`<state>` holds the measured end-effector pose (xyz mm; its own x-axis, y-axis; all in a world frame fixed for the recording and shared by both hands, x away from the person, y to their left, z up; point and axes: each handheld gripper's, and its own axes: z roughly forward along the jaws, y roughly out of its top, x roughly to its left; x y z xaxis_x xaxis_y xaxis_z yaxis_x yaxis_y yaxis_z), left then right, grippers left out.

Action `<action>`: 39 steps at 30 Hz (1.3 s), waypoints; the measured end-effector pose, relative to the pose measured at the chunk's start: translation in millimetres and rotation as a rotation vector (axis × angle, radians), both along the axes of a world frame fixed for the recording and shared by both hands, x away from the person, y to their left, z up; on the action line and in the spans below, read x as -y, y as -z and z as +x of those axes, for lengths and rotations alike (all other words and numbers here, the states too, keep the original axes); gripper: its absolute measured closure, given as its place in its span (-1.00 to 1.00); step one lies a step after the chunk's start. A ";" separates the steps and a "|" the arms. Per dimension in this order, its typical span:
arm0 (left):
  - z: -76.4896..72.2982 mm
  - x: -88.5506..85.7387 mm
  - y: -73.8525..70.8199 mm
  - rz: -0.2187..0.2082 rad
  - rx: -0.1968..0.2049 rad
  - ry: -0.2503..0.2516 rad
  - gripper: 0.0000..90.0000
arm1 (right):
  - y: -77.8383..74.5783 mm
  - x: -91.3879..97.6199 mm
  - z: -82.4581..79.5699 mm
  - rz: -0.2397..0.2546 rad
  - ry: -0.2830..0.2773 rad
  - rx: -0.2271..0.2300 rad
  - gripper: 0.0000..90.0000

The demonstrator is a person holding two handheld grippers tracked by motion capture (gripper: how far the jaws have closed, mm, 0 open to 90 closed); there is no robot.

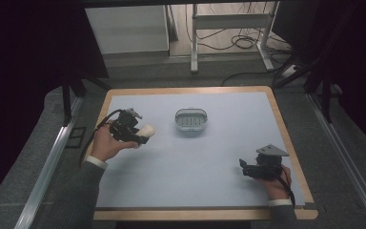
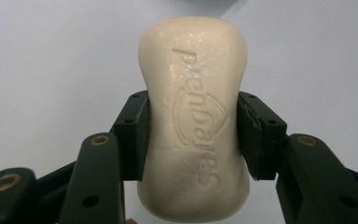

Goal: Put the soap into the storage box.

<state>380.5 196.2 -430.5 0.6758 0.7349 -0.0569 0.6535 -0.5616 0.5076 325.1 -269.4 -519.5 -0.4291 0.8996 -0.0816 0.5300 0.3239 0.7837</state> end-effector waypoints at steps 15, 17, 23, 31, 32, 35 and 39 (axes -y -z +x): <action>13.4 8.9 -3.7 -0.014 0.010 -0.003 0.10 | 0.8 -1.9 -0.4 -0.007 -0.011 0.000 -0.85; 15.0 9.6 -4.2 -0.010 0.010 -0.005 0.10 | 1.0 -2.0 -0.4 -0.008 -0.011 -0.001 -0.85; 20.3 12.4 -7.6 -0.002 0.013 0.001 0.10 | 1.0 -1.9 -0.3 -0.009 -0.010 0.000 -0.85; 30.9 21.8 -8.4 0.010 0.015 0.017 0.10 | 1.7 -3.0 -0.3 -0.024 -0.009 -0.009 -0.85; 31.6 22.5 -8.4 0.014 0.017 0.018 0.10 | 1.5 -2.8 -0.4 -0.026 -0.009 -0.010 -0.85; 34.5 25.8 -8.4 0.021 0.029 0.015 0.10 | 0.8 -1.6 -0.4 -0.020 -0.007 -0.007 -0.85; 38.7 29.5 -9.0 0.028 0.030 0.018 0.10 | 1.2 -0.5 -0.3 -0.019 -0.002 -0.006 -0.85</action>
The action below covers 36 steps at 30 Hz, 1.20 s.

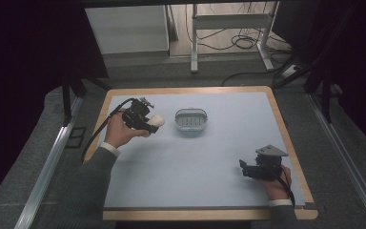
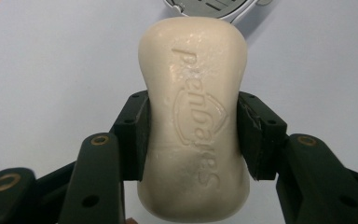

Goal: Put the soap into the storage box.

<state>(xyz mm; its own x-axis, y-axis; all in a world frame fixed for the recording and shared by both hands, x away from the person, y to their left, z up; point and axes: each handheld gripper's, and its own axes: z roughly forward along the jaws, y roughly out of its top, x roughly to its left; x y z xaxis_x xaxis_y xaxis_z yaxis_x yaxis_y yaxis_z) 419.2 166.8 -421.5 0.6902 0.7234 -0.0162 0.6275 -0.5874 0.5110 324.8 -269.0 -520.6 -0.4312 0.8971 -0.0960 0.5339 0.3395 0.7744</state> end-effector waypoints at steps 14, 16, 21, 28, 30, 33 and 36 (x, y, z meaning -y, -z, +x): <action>13.0 16.0 -4.8 0.031 0.006 0.040 0.10 | 1.5 1.5 -0.1 -0.001 0.003 -0.004 -0.85; 14.2 18.3 -5.4 0.032 0.013 0.040 0.10 | 1.5 1.6 -0.2 -0.002 0.003 -0.003 -0.85; 19.2 20.2 -6.9 0.030 0.015 0.045 0.10 | 1.5 2.2 -0.2 -0.004 0.004 0.000 -0.85; 25.2 24.0 -4.6 0.030 0.019 0.037 0.10 | 1.2 2.1 -0.3 -0.003 0.005 0.002 -0.85; 26.1 25.1 -5.0 0.040 0.023 0.038 0.10 | 1.3 2.0 -0.2 -0.005 0.004 0.000 -0.85; 28.7 28.7 -9.7 0.053 0.028 0.055 0.10 | 1.3 1.8 -0.4 -0.006 0.003 0.001 -0.85; 29.8 31.0 -10.6 0.065 0.030 0.057 0.10 | 1.2 2.4 -0.5 -0.006 0.004 0.004 -0.85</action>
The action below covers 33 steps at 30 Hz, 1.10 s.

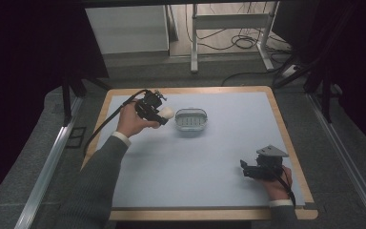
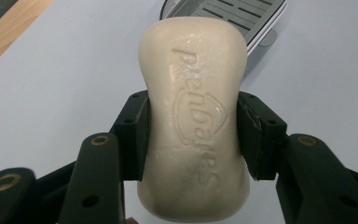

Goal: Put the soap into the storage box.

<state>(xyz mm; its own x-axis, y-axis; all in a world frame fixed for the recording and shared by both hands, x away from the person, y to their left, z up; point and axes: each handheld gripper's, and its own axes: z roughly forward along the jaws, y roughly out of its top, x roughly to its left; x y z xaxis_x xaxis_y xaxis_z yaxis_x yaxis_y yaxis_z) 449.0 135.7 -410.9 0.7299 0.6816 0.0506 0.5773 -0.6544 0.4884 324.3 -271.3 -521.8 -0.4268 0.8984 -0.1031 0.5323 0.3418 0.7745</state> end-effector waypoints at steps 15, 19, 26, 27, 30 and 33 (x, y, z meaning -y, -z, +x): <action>15.5 17.1 -0.3 0.028 0.000 0.022 0.10 | 0.1 0.6 -0.1 0.002 0.001 -0.001 -0.85; 19.9 21.9 -2.1 0.051 0.009 0.032 0.10 | 0.2 0.6 -0.1 0.002 0.001 -0.001 -0.85; 28.5 33.9 -5.0 0.075 0.034 0.061 0.10 | -0.5 1.7 -0.4 0.014 -0.001 0.000 -0.85; 28.5 33.9 -5.0 0.075 0.034 0.061 0.10 | -0.5 1.7 -0.4 0.014 -0.001 0.000 -0.85; 33.1 39.9 -5.3 0.065 0.035 0.071 0.10 | -0.1 4.1 0.0 0.017 0.005 -0.003 -0.85; 36.5 42.0 -4.2 0.058 0.032 0.071 0.10 | -0.1 4.5 0.1 0.018 0.006 -0.004 -0.85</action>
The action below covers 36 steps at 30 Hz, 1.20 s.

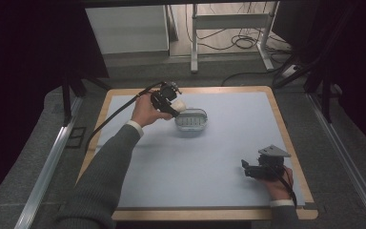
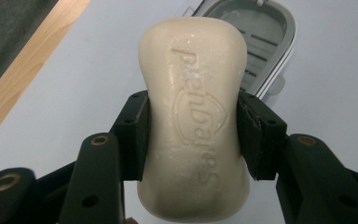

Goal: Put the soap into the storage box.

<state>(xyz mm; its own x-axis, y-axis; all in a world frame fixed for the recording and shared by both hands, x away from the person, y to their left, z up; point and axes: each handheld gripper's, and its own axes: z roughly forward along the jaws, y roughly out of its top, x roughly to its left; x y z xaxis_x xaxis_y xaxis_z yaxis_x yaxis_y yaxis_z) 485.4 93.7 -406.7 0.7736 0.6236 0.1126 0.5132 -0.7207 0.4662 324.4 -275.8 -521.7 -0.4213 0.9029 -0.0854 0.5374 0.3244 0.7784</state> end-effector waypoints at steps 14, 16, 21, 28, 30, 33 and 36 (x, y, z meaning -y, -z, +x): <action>7.9 27.0 2.6 0.038 0.025 0.077 0.10 | 1.7 1.3 0.9 -0.003 0.004 -0.003 -0.85; 9.6 30.9 2.1 0.027 0.020 0.084 0.10 | 1.8 1.3 1.0 -0.006 0.003 -0.003 -0.85; 15.3 34.7 6.4 0.023 0.011 0.100 0.10 | 1.1 1.9 0.9 0.006 -0.001 -0.002 -0.85; 21.0 41.2 12.1 -0.018 0.001 0.115 0.10 | 1.7 2.5 1.3 0.003 0.002 -0.006 -0.85; 22.1 41.9 13.1 -0.017 -0.004 0.118 0.10 | 1.8 2.6 1.2 0.004 0.003 -0.007 -0.85; 23.5 45.6 19.3 -0.002 -0.012 0.120 0.10 | 2.1 2.5 1.4 0.004 0.003 -0.007 -0.85; 24.9 51.5 29.1 0.001 -0.016 0.126 0.10 | 2.6 2.7 1.5 0.004 0.003 -0.012 -0.85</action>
<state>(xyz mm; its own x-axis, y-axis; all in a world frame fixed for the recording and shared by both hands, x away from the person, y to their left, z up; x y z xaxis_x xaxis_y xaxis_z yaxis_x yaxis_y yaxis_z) 510.4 42.2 -435.9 0.8474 0.5214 0.1002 0.4261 -0.7804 0.4576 326.0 -278.6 -524.4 -0.4196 0.9044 -0.0773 0.5474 0.3200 0.7733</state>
